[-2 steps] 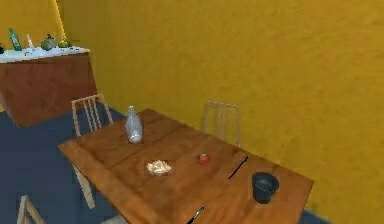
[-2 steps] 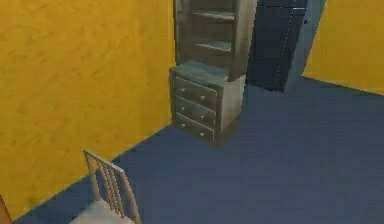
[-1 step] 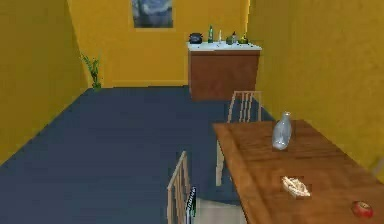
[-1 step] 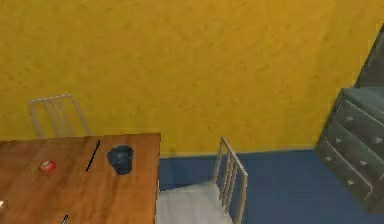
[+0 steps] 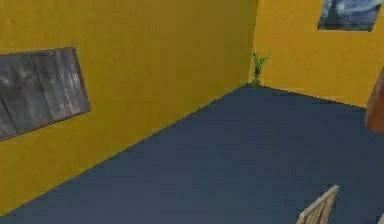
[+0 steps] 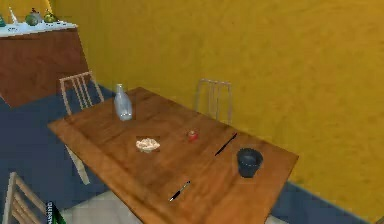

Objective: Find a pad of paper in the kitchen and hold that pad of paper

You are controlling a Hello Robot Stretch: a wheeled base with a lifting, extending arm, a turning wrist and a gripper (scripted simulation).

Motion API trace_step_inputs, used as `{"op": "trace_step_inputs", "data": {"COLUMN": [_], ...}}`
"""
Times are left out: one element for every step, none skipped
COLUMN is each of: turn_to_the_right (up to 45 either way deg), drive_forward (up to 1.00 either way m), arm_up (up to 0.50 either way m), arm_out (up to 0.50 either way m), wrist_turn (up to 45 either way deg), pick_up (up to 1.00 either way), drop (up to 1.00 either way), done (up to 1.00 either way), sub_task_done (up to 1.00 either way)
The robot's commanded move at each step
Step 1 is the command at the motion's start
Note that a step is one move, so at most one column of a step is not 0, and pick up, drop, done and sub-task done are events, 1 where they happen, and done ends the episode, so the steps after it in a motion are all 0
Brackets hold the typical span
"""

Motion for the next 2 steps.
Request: {"op": "trace_step_inputs", "data": {"turn_to_the_right": [-39.0, 0.0], "drive_forward": [0.0, 0.0], "arm_up": [0.0, 0.46], "arm_out": [0.0, 0.0], "wrist_turn": [0.0, 0.0], "pick_up": [0.0, 0.0], "drop": [0.0, 0.0], "done": [0.0, 0.0], "sub_task_done": [0.0, 0.0]}}
